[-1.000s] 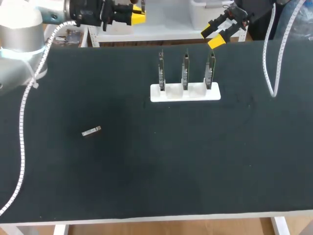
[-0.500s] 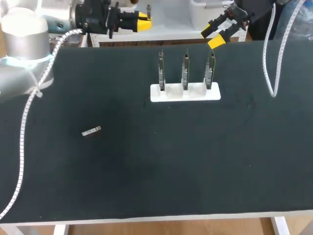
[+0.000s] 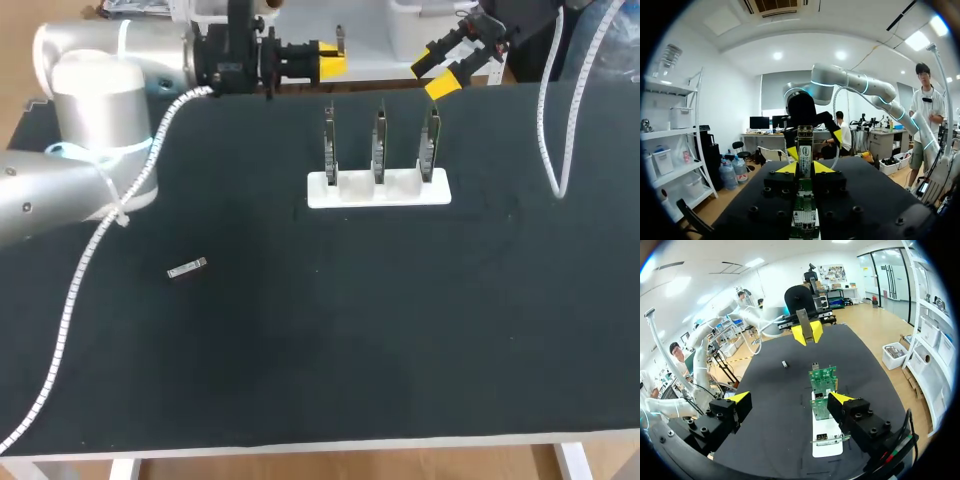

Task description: Pick up the optical module with the left hand, and insert it into the network port with the right hand.

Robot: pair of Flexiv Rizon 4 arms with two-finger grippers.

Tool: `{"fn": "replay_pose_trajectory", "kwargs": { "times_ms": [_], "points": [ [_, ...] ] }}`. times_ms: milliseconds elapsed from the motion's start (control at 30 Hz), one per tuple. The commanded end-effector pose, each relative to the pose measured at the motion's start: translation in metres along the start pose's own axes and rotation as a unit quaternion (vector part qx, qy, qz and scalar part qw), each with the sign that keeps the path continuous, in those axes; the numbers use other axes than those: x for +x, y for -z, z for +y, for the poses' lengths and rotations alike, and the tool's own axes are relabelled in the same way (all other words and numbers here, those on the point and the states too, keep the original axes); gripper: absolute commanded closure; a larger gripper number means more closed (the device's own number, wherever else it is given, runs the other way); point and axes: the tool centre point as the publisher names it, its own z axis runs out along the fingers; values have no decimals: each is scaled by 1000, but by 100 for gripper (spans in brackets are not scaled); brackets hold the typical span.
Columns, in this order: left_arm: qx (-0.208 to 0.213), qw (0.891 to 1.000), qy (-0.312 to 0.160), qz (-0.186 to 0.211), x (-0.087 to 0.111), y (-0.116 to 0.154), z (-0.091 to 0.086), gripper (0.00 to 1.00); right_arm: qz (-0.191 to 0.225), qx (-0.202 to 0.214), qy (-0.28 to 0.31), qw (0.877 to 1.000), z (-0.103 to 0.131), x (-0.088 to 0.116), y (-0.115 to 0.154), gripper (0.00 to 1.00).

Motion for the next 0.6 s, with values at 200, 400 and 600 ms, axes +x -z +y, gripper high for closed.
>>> {"fn": "replay_pose_trajectory", "kwargs": {
  "times_ms": [200,400,600],
  "points": [
    [-3,997,-56,55,0,-26,-2,100,0,1,1,1000,1,0,0,0],
    [6,999,-35,40,9,-26,4,100,0,1,1,1000,1,0,0,0],
    [-1,1000,-12,19,15,-24,8,100,0,1,1,1000,1,0,0,0]
  ]
}}
